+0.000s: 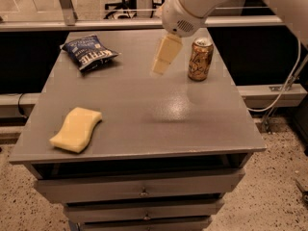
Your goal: Move blue chip bag near sponge
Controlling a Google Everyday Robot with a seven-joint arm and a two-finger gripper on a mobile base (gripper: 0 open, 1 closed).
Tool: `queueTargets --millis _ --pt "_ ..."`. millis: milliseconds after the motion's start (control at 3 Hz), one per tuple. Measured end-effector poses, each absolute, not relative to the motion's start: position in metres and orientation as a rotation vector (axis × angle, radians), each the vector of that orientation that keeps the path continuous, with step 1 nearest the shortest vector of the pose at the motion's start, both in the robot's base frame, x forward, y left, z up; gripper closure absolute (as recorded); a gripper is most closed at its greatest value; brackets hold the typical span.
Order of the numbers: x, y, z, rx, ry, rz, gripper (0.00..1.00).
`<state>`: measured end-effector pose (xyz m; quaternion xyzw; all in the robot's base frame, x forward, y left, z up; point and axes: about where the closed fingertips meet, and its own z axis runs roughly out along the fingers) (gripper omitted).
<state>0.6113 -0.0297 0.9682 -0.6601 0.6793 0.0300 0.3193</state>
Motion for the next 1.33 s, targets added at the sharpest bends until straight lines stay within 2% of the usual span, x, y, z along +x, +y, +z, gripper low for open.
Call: queueTargets --millis 333,1000,1333 --pt "0.668 0.034 0.963 -1.724 1.681 0.141 0.0" --pt "0.722 0.126 0.929 -1.731 1.612 0.237 0.0" --pt "0.732 0.156 0.913 -1.744 1.599 0.269 0.0"
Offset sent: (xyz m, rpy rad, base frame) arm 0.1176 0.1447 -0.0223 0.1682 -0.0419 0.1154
